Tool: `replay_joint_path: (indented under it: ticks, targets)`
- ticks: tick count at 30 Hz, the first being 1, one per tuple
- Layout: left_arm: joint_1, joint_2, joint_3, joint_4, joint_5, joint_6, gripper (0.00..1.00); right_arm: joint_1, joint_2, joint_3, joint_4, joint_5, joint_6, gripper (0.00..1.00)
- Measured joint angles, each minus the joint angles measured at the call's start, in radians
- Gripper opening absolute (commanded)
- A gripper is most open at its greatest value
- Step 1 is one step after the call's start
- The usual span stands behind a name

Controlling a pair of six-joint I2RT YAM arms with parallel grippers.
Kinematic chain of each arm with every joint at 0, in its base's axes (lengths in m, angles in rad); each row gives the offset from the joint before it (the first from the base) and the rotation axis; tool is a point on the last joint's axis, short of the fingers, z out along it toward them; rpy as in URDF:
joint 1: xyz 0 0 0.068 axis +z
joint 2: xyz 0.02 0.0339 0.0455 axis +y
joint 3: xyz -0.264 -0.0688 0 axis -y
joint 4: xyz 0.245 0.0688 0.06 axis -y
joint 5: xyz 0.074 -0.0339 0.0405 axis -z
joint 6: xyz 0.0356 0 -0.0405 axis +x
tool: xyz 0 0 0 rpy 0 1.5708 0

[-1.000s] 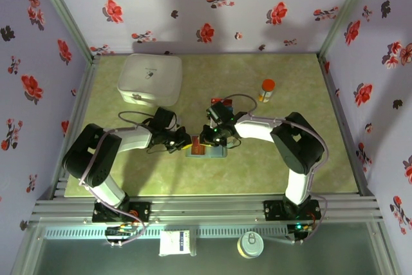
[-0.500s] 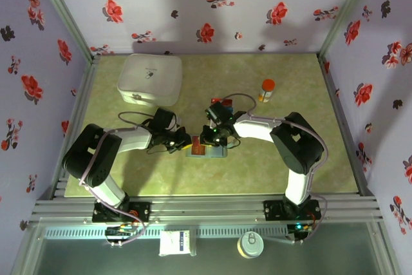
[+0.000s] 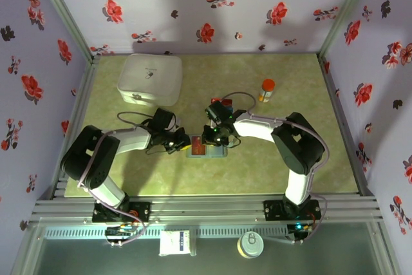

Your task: Take the credit cards out of the card holder

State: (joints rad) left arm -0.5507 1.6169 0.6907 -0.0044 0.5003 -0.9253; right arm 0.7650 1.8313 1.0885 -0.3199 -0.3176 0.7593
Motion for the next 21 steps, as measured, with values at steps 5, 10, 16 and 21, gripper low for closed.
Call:
replay_joint_path:
  ticks: [5, 10, 16, 21]
  targets:
    - [0.000, -0.012, 0.007, -0.038, -0.004, 0.001, 0.03, 0.000, -0.025, 0.000, 0.003, -0.001, 0.000, 0.21]
    - [-0.001, -0.012, 0.017, -0.049, -0.004, 0.001, 0.01, 0.000, -0.032, 0.000, 0.019, -0.020, 0.002, 0.21]
    - [-0.001, -0.004, 0.018, -0.050, -0.003, 0.001, 0.01, 0.000, -0.032, -0.001, 0.045, -0.047, 0.009, 0.21]
    - [-0.001, 0.007, 0.021, -0.050, -0.003, 0.002, 0.00, 0.000, -0.032, -0.006, 0.059, -0.055, 0.011, 0.21]
